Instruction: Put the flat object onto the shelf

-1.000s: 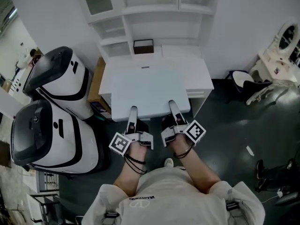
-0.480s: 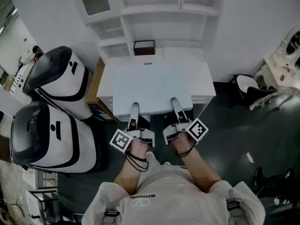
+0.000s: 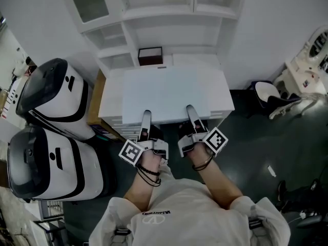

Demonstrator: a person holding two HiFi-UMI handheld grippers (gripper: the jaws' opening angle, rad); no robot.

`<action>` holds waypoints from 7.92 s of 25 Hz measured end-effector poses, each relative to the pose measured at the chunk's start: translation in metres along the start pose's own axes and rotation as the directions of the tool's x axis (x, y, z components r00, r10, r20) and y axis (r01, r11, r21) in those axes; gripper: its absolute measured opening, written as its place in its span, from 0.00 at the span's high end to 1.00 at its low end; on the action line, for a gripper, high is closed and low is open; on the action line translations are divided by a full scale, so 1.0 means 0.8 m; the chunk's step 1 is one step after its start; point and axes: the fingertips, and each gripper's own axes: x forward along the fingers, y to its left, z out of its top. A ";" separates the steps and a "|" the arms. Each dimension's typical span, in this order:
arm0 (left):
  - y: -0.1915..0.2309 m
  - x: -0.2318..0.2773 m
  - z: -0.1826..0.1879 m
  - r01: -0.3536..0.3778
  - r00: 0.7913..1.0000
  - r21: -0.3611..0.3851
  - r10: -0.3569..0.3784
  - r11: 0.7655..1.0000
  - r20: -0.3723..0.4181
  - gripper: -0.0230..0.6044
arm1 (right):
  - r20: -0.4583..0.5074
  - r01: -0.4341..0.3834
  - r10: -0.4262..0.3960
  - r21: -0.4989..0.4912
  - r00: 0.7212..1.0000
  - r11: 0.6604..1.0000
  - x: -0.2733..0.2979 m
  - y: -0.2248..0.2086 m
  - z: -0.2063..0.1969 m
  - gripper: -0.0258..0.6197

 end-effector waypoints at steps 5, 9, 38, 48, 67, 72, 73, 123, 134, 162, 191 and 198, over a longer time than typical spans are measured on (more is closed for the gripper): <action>0.010 0.070 0.023 0.022 0.999 -0.017 -0.023 1.000 -0.024 0.48 | 0.031 -0.012 0.013 -0.021 0.999 1.000 0.067 0.002 0.021 0.48; 0.014 0.124 0.052 0.041 0.999 -0.032 -0.042 0.999 -0.034 0.48 | 0.045 -0.021 0.023 -0.042 0.999 0.999 0.127 0.006 0.028 0.48; -0.032 0.433 0.162 0.204 0.973 -0.023 -0.205 0.979 -0.110 0.48 | 0.155 -0.176 0.197 -0.135 0.968 0.975 0.423 0.082 0.124 0.48; -0.023 0.513 0.172 0.148 0.986 0.021 -0.146 0.989 -0.077 0.48 | 0.115 -0.163 0.174 -0.098 0.978 0.982 0.504 0.078 0.168 0.48; 0.004 0.599 0.189 0.037 0.998 0.030 -0.035 0.999 -0.055 0.48 | 0.061 -0.050 0.053 -0.041 0.997 0.998 0.592 0.052 0.201 0.47; 0.005 0.603 0.190 0.023 0.998 0.028 -0.022 0.999 -0.052 0.47 | 0.071 -0.030 0.033 -0.034 0.997 0.999 0.594 0.052 0.202 0.46; 0.005 0.608 0.191 0.020 0.999 0.027 -0.018 0.999 -0.051 0.47 | 0.069 -0.023 0.026 -0.033 0.997 0.999 0.598 0.052 0.204 0.46; -0.035 0.610 0.155 0.122 0.984 0.955 0.091 0.270 -0.152 0.96 | -0.029 -0.006 -0.054 -0.924 0.998 0.383 0.600 0.091 0.156 0.95; -0.021 0.647 0.156 0.099 0.986 0.942 0.097 0.320 -0.136 0.96 | -0.053 -0.012 -0.085 -0.905 0.995 0.425 0.638 0.080 0.173 0.95; -0.057 0.532 0.193 0.141 0.988 0.948 -0.096 0.286 -0.118 0.96 | 0.093 0.089 -0.020 -0.847 0.996 0.524 0.517 0.066 0.220 0.95; 0.018 0.397 0.227 0.025 0.997 0.964 0.067 0.265 -0.044 0.96 | 0.014 0.034 -0.048 -0.904 0.999 0.426 0.396 0.034 0.207 0.95; 0.018 0.391 0.229 0.015 0.997 0.965 0.067 0.262 -0.034 0.96 | -0.001 0.021 -0.051 -0.899 0.999 0.438 0.396 0.037 0.198 0.95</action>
